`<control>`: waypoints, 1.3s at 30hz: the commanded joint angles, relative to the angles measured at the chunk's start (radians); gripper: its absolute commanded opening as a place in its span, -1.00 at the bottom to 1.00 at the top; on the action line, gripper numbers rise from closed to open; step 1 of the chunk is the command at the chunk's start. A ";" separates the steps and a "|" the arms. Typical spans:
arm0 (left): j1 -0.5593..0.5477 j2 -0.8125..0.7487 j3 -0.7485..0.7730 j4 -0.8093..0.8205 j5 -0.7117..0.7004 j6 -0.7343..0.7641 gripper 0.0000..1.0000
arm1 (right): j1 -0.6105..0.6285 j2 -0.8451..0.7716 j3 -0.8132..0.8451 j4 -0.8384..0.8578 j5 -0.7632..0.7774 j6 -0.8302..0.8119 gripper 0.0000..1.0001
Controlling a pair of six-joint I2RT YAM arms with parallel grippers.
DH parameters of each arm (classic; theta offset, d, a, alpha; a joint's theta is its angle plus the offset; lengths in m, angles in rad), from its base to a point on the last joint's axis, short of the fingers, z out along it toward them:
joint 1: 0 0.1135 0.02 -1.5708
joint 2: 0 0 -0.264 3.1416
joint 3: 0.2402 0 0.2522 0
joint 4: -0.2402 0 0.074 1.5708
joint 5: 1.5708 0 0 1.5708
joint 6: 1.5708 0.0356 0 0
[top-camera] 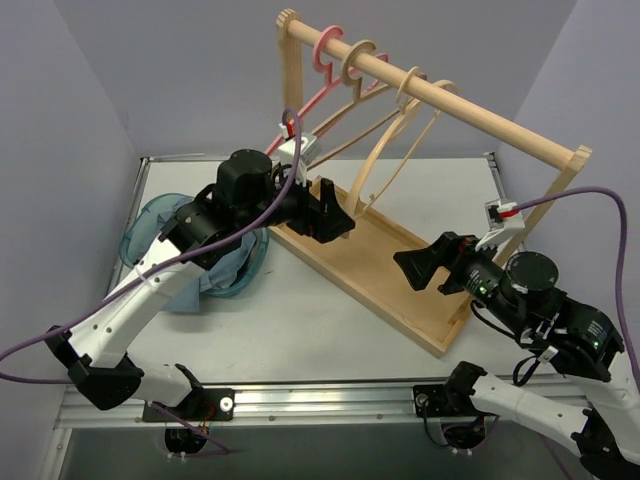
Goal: Remove the skirt from the hanger
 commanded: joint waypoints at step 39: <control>-0.028 -1.339 -1.312 0.464 -0.028 -0.585 0.88 | -0.004 -0.664 -0.724 0.335 -0.080 0.164 1.00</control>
